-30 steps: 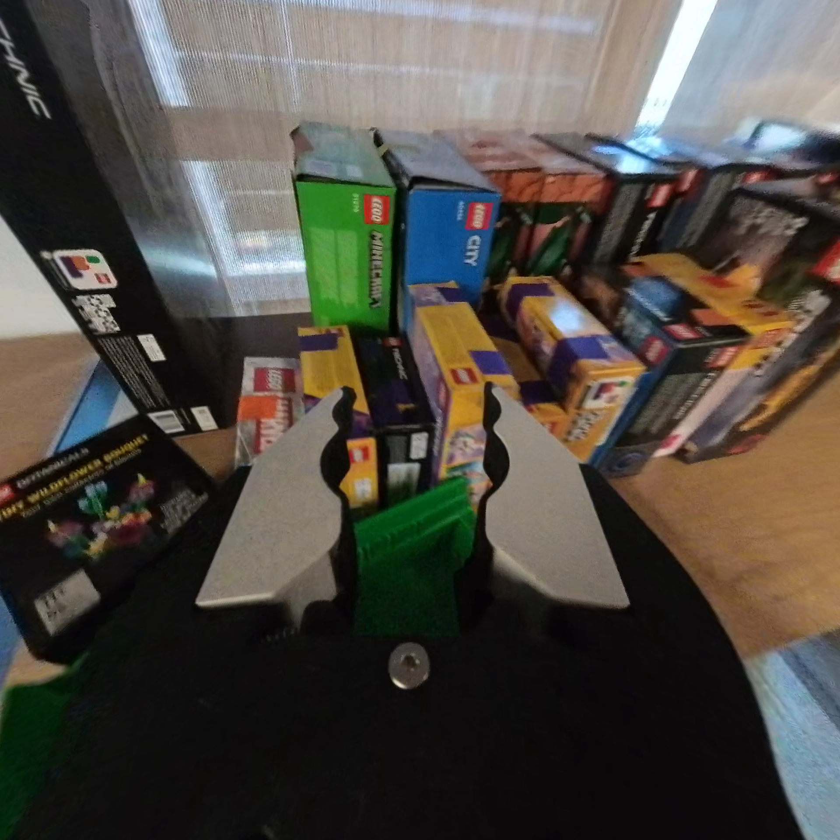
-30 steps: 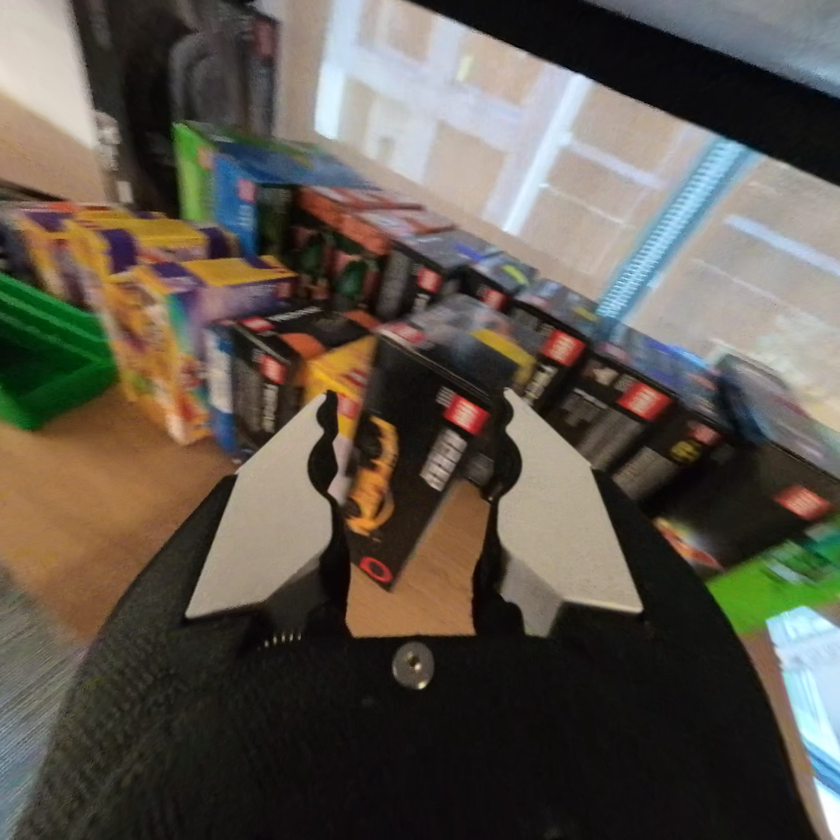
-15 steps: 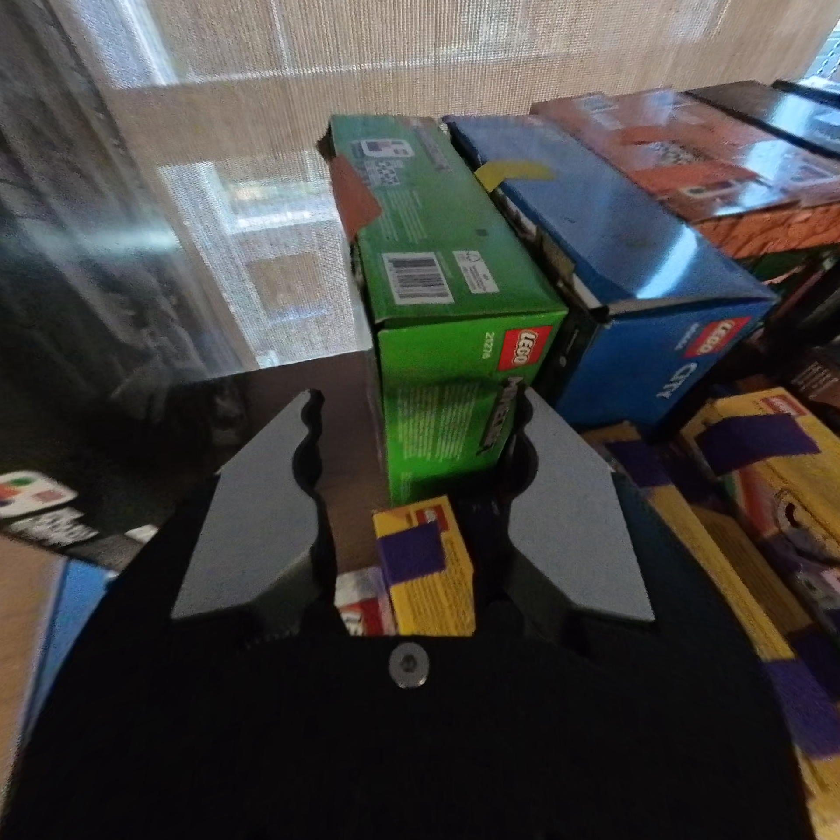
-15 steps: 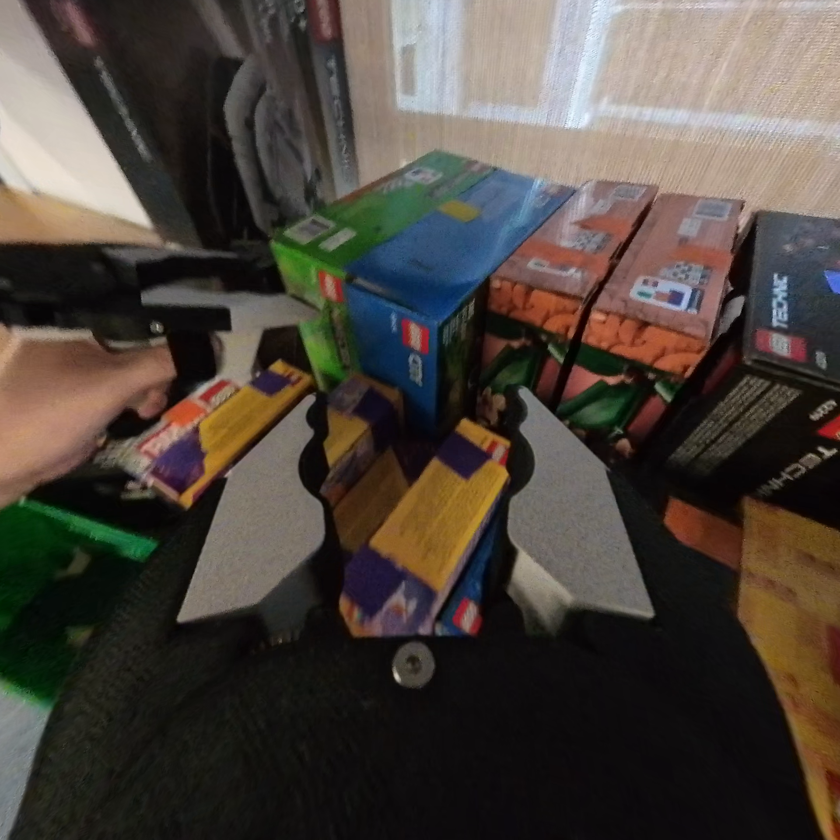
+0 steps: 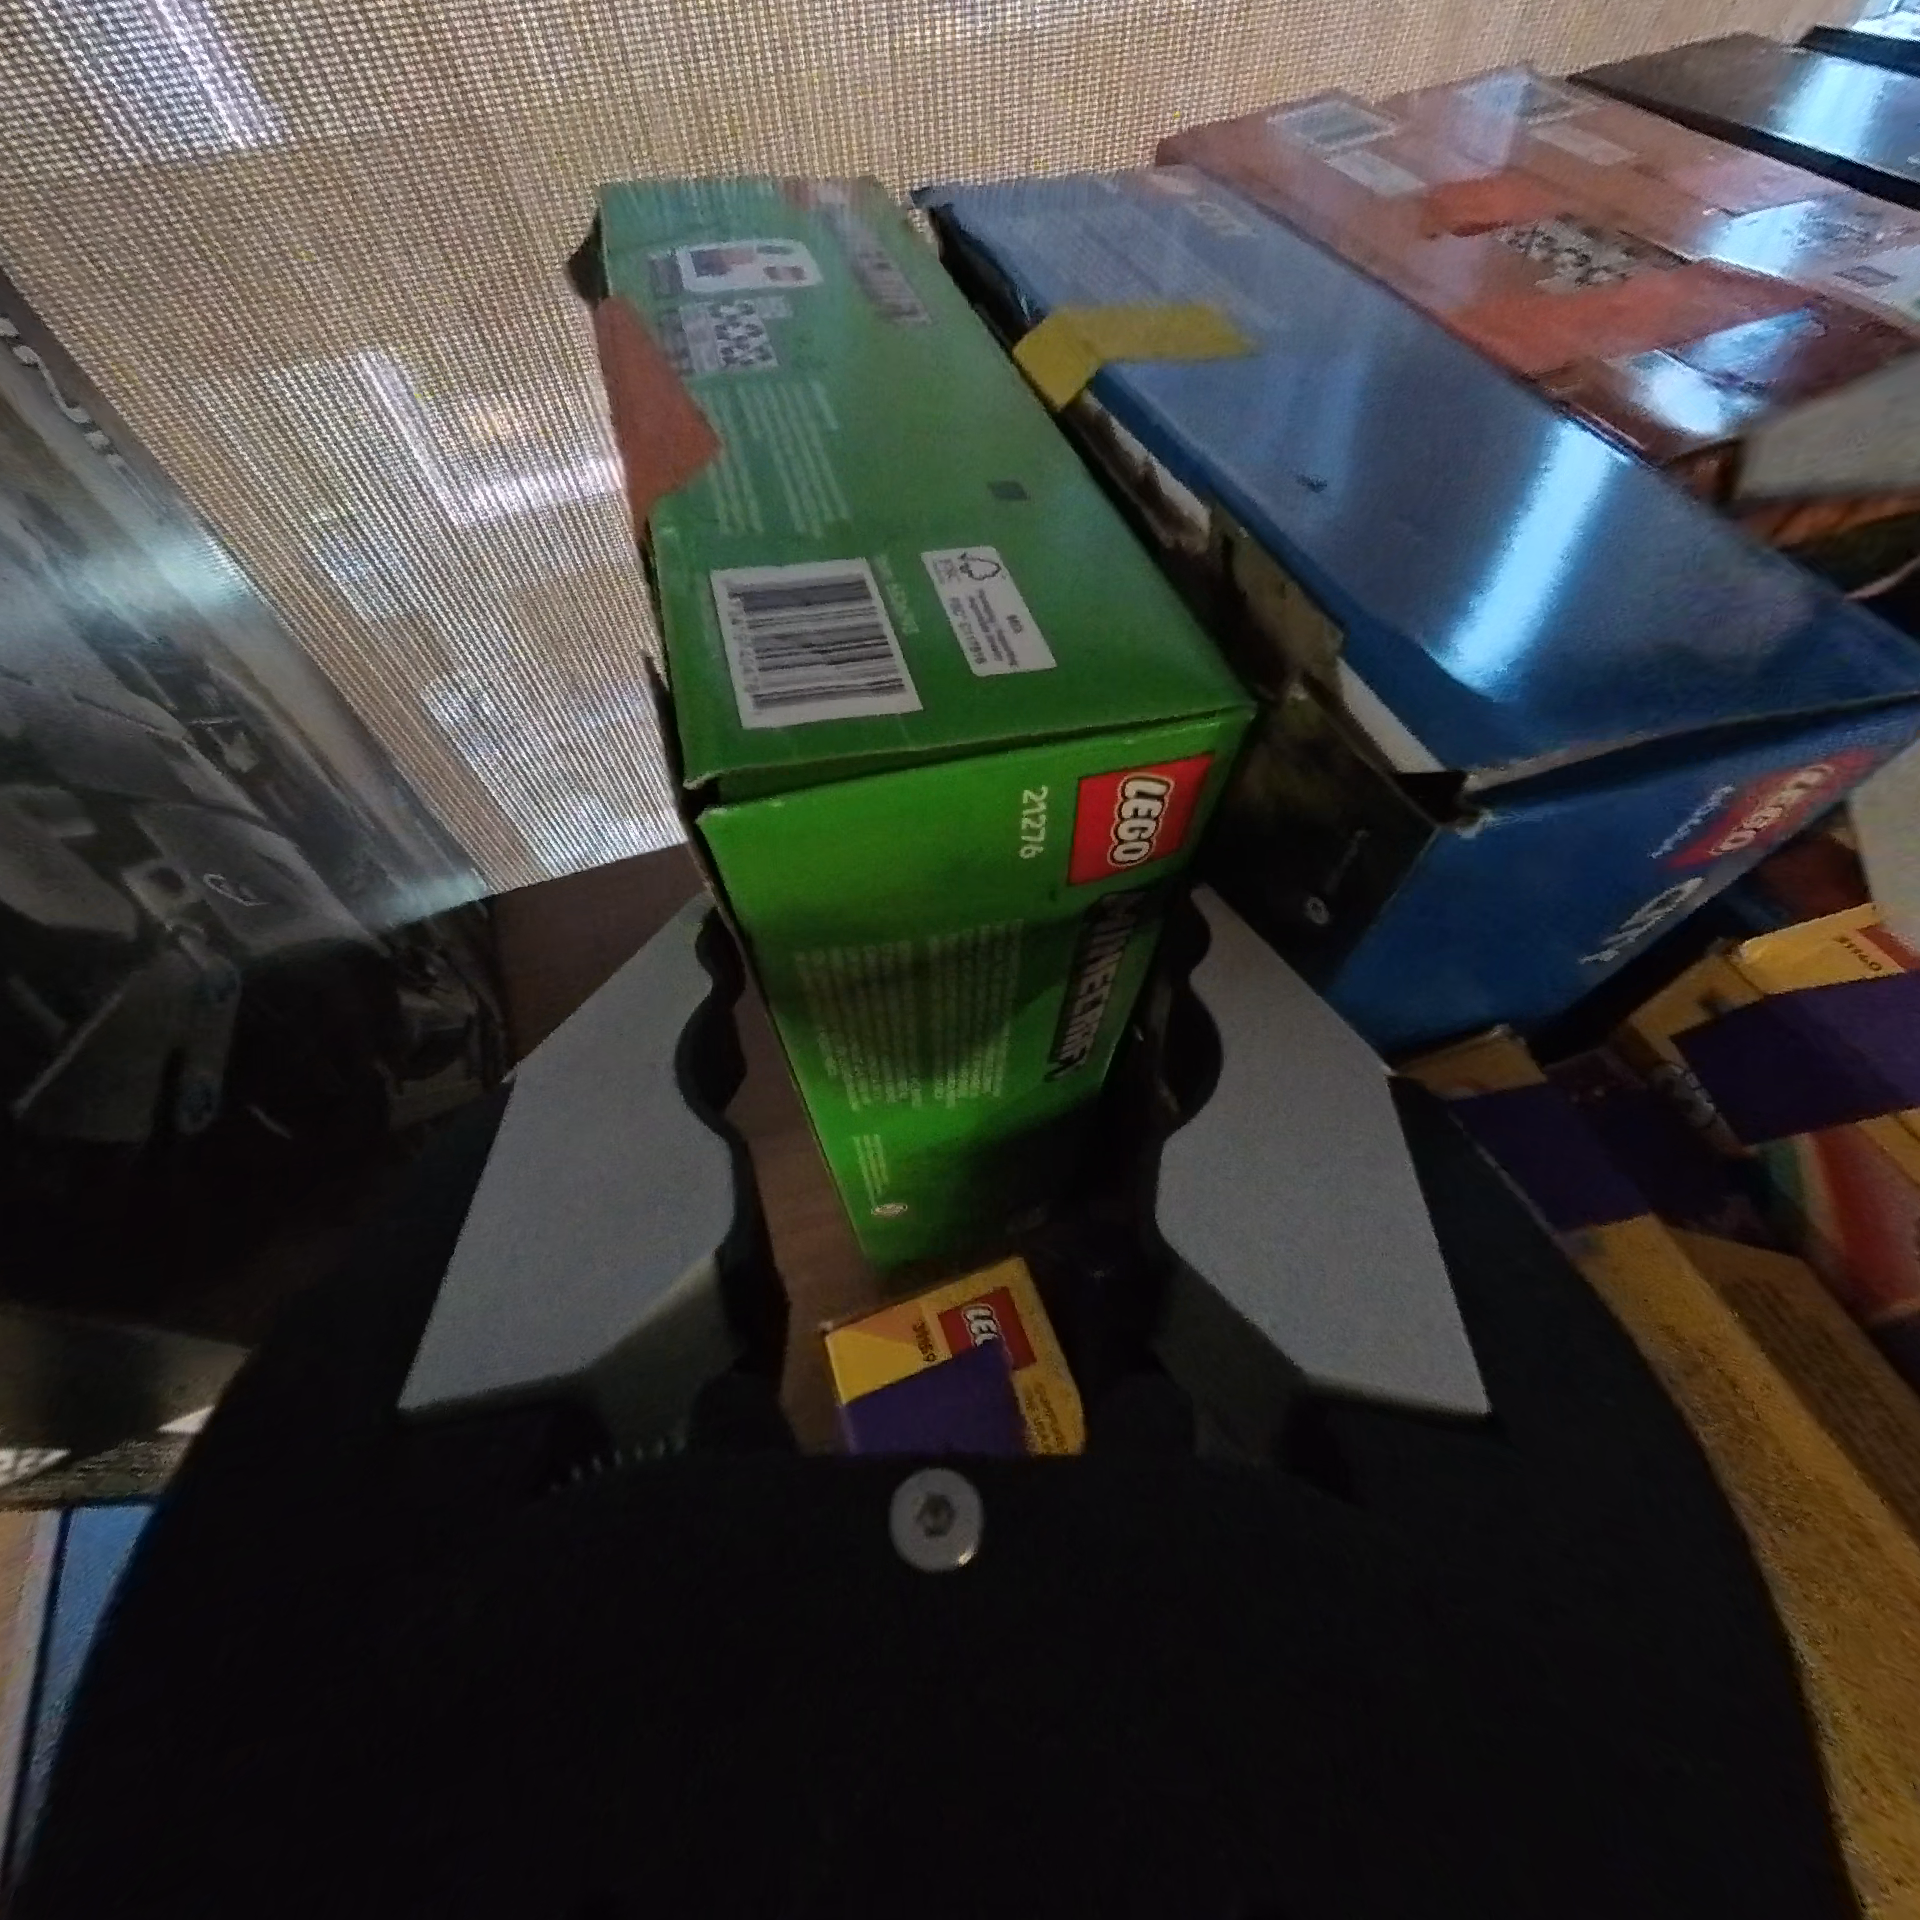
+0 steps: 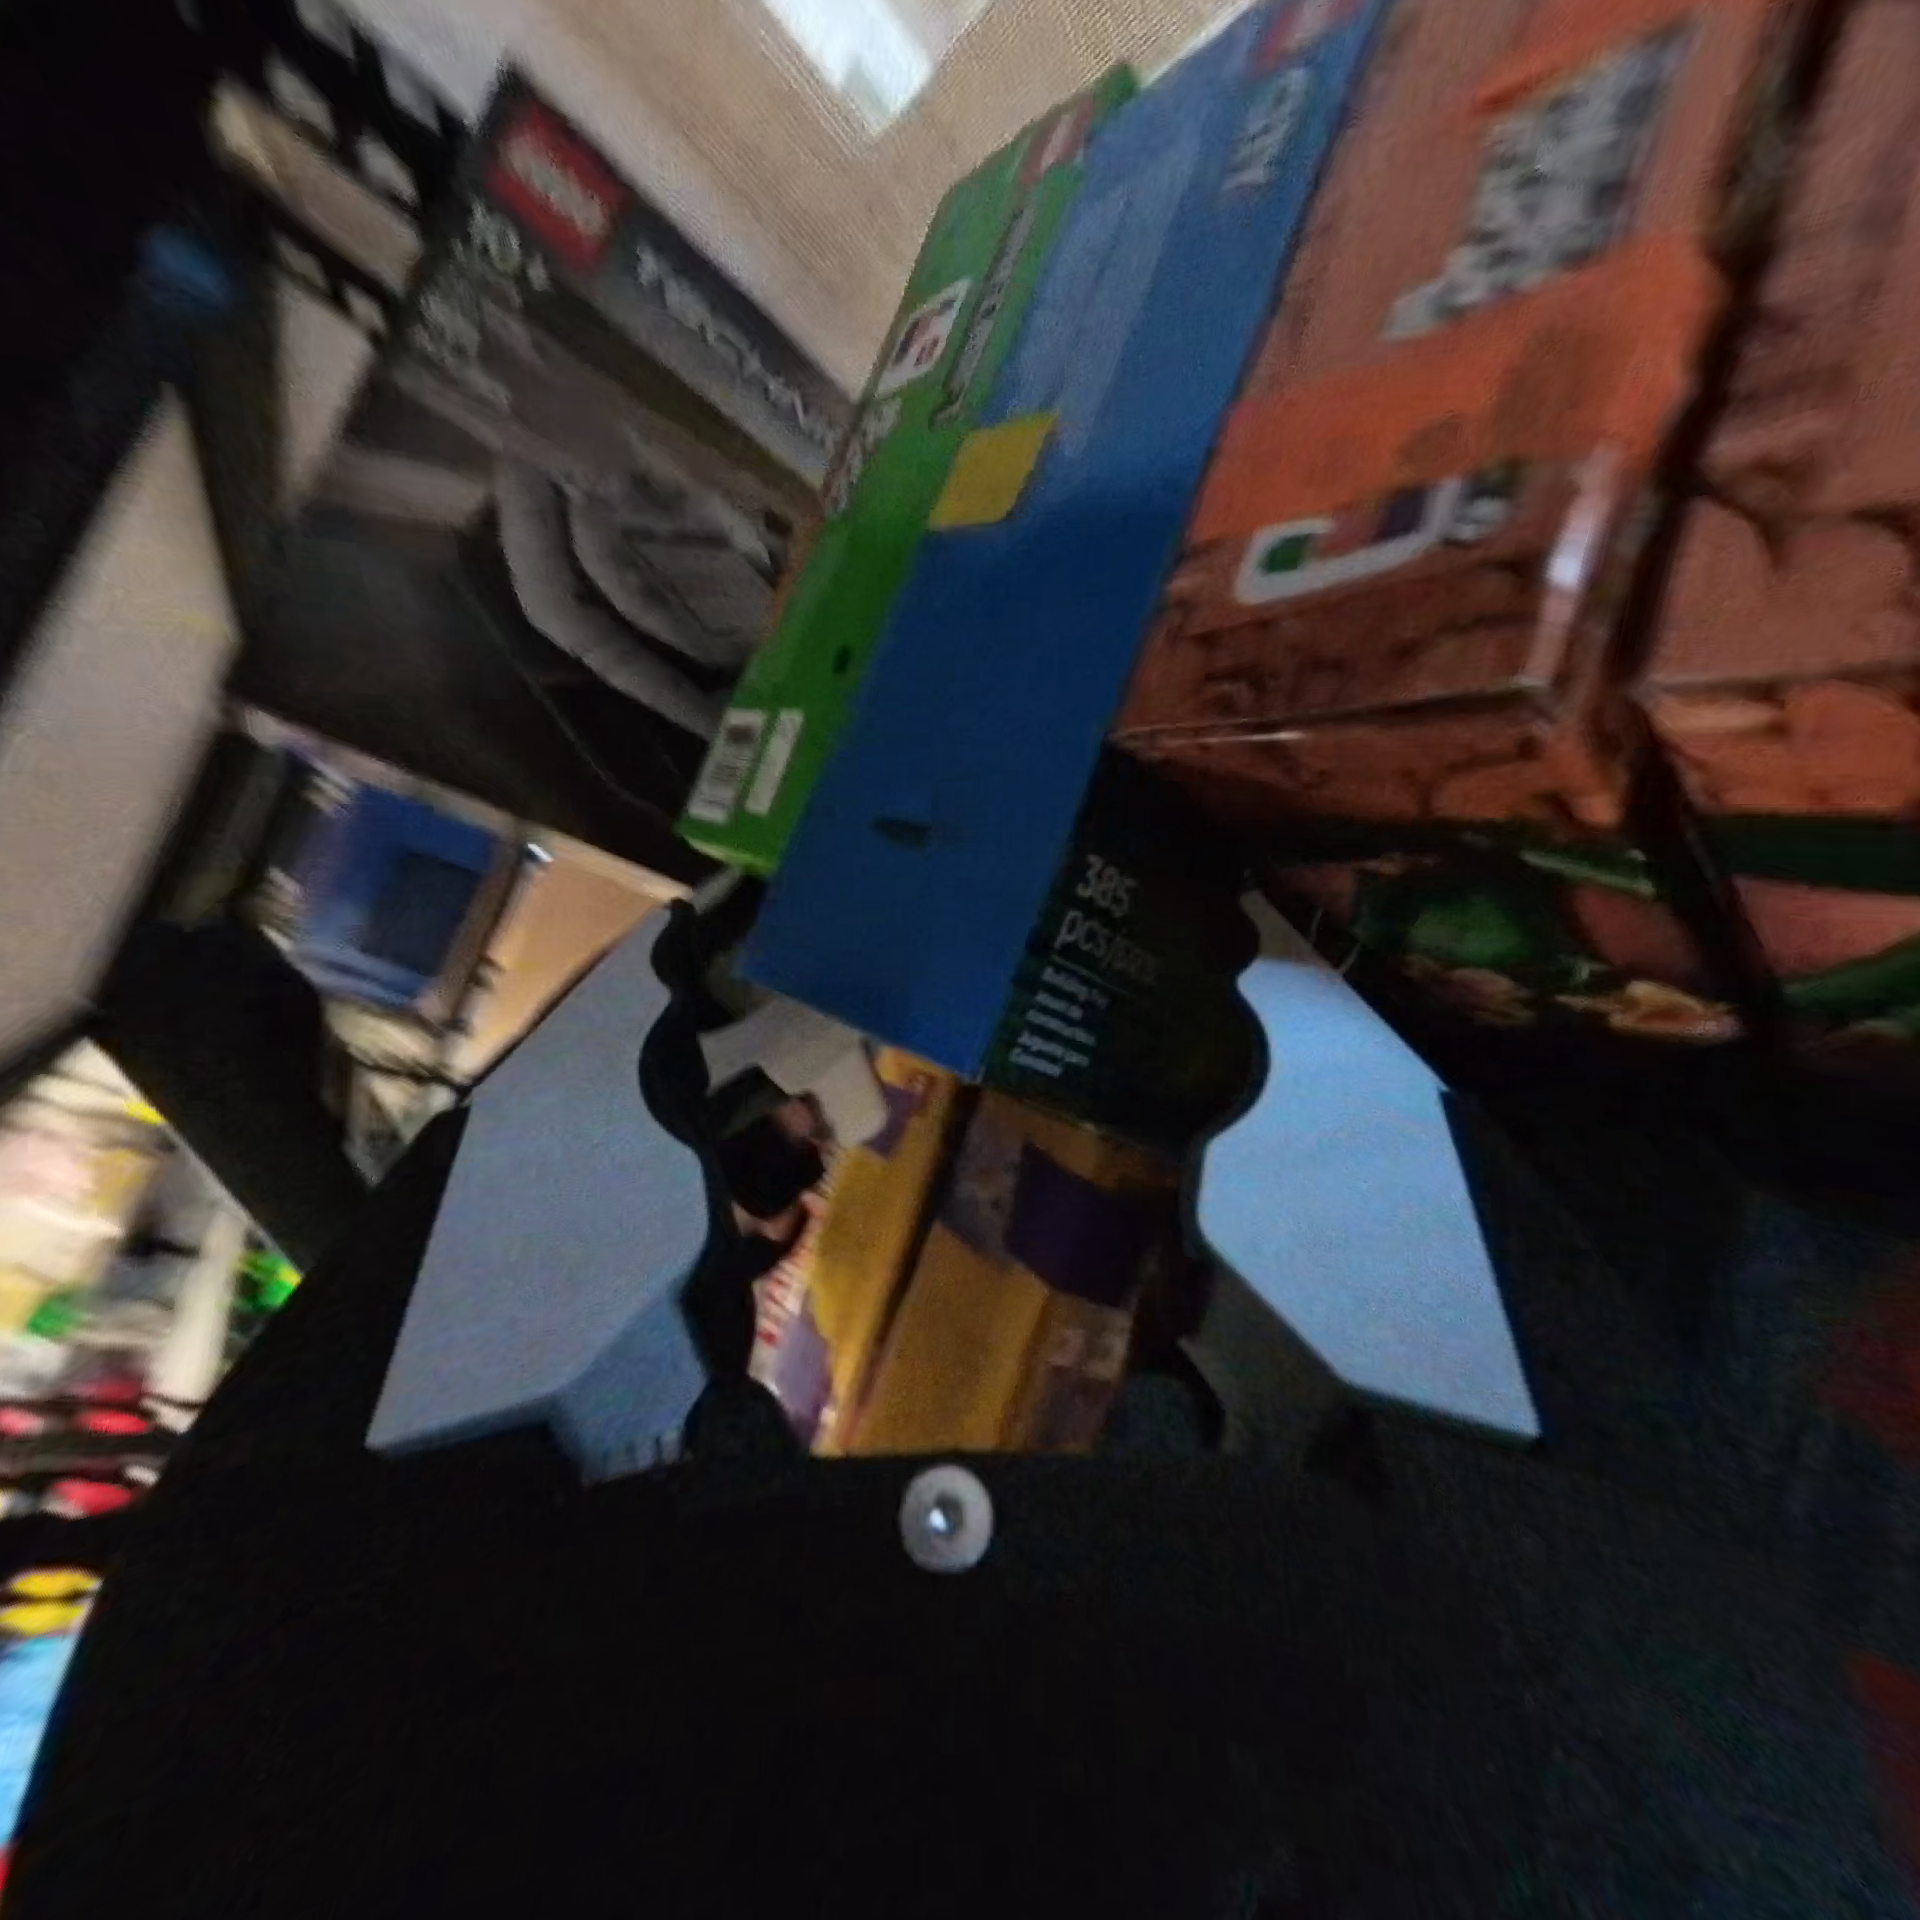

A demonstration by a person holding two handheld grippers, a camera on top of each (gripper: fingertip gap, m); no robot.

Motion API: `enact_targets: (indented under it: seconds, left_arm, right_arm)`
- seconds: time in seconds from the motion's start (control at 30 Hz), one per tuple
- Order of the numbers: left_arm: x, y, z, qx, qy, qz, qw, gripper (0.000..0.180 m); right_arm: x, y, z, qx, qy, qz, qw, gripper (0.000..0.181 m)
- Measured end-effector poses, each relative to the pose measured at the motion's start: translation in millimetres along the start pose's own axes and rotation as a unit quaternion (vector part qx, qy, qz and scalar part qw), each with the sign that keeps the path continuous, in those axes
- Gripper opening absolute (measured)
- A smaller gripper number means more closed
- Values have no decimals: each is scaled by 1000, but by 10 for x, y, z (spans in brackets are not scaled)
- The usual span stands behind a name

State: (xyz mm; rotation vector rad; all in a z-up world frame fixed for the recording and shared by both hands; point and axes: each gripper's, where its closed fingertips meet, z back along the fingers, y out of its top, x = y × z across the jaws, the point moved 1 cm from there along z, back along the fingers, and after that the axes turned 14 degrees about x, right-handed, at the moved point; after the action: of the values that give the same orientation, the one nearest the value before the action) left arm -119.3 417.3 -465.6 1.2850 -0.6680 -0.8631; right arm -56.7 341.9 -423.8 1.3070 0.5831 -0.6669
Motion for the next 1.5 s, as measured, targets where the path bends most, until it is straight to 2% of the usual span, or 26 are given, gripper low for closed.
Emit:
enact_targets:
  seconds: [0.07,0.13,0.23,0.47,0.7,1.07,1.4,1.5]
  left_arm:
    - [-11,-1,-5,-1,-7,-5,1000,81]
    - [-28,-4,-4,-2,-13,-6,1000,81]
    - [-58,2,-8,1,-17,-4,1000,81]
    - [-109,25,-104,6,-17,-26,1000,81]
    - [-144,-4,-29,-15,-19,-30,999,80]
    - [-499,-61,245,-31,49,-22,998,80]
    - [-811,-102,415,-32,86,-22,996,80]
    - [-792,-98,404,-26,86,-26,996,81]
  right_arm:
    - [70,70,10,24,0,-44,999,84]
    - [208,-13,-13,3,-24,-31,999,79]
    - [199,-71,-64,-4,-16,-68,998,84]
    - [202,-126,-132,-36,-5,-87,996,89]
    - [169,-137,-183,-54,5,-67,996,89]
    - [-74,-243,-455,-77,26,-26,996,87]
    - [-207,-283,-610,-99,57,-100,988,74]
    - [-203,-271,-600,-107,57,-125,985,84]
